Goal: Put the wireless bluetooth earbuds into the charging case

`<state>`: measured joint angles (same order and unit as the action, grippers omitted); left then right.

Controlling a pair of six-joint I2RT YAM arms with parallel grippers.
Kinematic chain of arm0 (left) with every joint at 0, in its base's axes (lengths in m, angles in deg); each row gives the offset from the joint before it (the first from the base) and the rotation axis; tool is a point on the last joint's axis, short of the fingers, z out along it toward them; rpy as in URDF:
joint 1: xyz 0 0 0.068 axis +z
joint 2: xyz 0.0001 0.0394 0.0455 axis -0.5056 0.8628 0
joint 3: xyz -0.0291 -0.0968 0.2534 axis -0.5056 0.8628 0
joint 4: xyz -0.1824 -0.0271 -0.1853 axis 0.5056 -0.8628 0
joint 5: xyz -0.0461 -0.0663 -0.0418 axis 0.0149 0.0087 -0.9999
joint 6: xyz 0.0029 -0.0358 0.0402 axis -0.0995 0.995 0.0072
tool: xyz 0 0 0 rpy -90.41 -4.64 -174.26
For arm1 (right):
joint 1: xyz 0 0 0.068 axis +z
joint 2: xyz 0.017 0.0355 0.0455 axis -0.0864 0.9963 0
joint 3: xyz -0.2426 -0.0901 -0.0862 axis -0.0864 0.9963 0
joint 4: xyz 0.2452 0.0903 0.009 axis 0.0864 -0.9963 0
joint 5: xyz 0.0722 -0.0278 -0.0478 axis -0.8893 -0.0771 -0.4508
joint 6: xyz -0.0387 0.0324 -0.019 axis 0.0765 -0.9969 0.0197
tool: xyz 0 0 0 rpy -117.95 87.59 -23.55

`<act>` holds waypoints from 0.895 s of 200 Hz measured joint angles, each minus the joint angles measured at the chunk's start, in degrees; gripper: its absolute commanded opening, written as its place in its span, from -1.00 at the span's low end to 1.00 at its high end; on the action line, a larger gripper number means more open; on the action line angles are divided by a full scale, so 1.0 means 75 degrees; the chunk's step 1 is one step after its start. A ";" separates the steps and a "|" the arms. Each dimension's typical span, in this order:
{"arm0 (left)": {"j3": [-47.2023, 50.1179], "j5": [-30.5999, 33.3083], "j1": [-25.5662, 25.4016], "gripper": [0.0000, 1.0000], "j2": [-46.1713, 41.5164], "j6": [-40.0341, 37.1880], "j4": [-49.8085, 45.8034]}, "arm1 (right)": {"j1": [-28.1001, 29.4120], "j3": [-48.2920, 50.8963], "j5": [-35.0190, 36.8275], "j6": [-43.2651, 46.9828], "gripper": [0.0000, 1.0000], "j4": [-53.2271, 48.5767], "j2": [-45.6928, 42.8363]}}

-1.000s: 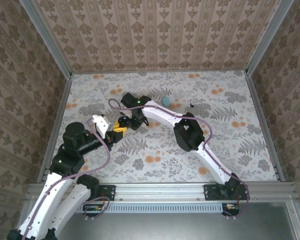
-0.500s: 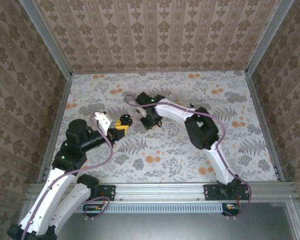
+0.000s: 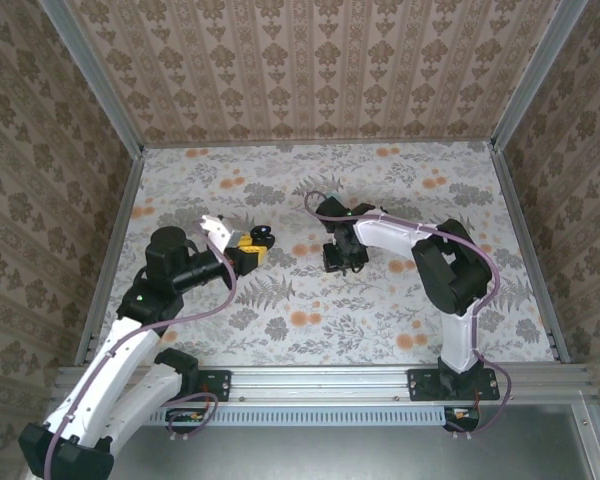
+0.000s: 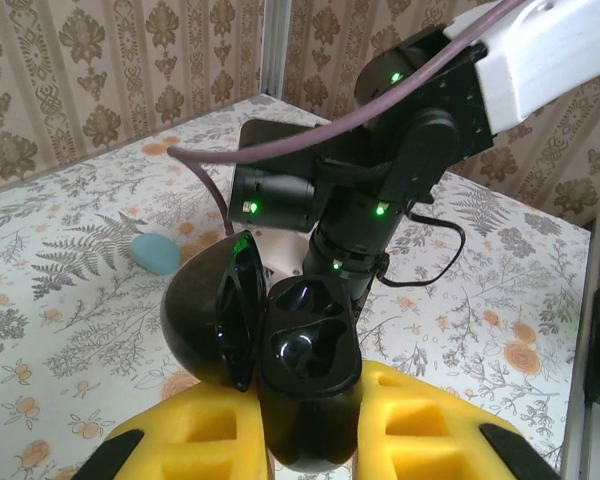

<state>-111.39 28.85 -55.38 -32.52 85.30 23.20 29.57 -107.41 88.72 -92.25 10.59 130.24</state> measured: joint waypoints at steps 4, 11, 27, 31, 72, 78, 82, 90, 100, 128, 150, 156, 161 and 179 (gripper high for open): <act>0.0000 -0.0006 0.0000 -1.00 0.0006 0.0003 0.0000 | -0.0009 0.0000 -0.0017 -0.0052 -0.01 -0.0003 -0.0076; 0.0000 -0.0026 0.0000 -1.00 0.0015 0.0003 0.0000 | -0.0035 0.0000 -0.0058 -0.0128 0.00 0.0006 -0.0221; 0.0000 -0.0055 0.0000 -1.00 0.0006 0.0006 0.0003 | -0.0146 0.0000 -0.0137 -0.0251 0.00 0.0009 -0.0609; 0.0000 -0.0058 0.0000 -1.00 0.0006 0.0006 0.0003 | -0.0201 0.0000 -0.0169 -0.0256 0.00 0.0015 -0.0714; 0.0032 -0.0079 0.0000 -1.00 -0.0029 0.0064 0.0070 | -0.0396 -0.0219 -0.0259 -0.0181 -0.14 -0.0210 -0.0930; 0.0052 -0.0082 0.0000 -1.00 -0.0029 0.0067 0.0096 | -0.0396 -0.0303 -0.0265 -0.0181 -0.14 -0.0303 -0.0868; 0.0058 -0.0082 0.0000 -1.00 -0.0029 0.0073 0.0099 | -0.0396 -0.0356 -0.0277 -0.0175 -0.14 -0.0358 -0.0819; 0.0073 -0.0079 0.0000 -1.00 -0.0026 0.0087 0.0114 | -0.0385 -0.0475 -0.0283 -0.0175 -0.14 -0.0493 -0.0699; 0.0087 -0.0082 0.0000 -1.00 -0.0026 0.0090 0.0117 | -0.0364 -0.0597 -0.0283 -0.0175 -0.14 -0.0621 -0.0530; 0.0099 -0.0082 -0.0003 -1.00 -0.0020 0.0093 0.0122 | -0.0280 -0.0845 -0.0280 -0.0169 -0.14 -0.0982 -0.0073; 0.0099 -0.0079 -0.0003 -1.00 -0.0009 0.0093 0.0125 | -0.0181 -0.1040 -0.0280 -0.0099 -0.18 -0.1186 0.0210; 0.0099 -0.0079 -0.0003 -1.00 0.0003 0.0093 0.0134 | -0.0152 -0.1105 -0.0283 -0.0070 -0.19 -0.1233 0.0286; 0.0099 -0.0082 -0.0003 -1.00 0.0009 0.0093 0.0137 | -0.0125 -0.1166 -0.0280 -0.0044 -0.20 -0.1274 0.0358; 0.0099 -0.0082 -0.0003 -1.00 0.0017 0.0093 0.0152 | -0.0050 -0.1367 -0.0277 0.0009 -0.21 -0.1416 0.0612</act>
<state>-110.65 28.24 -55.41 -32.39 86.00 24.34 29.19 -117.66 86.65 -92.18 -0.03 134.83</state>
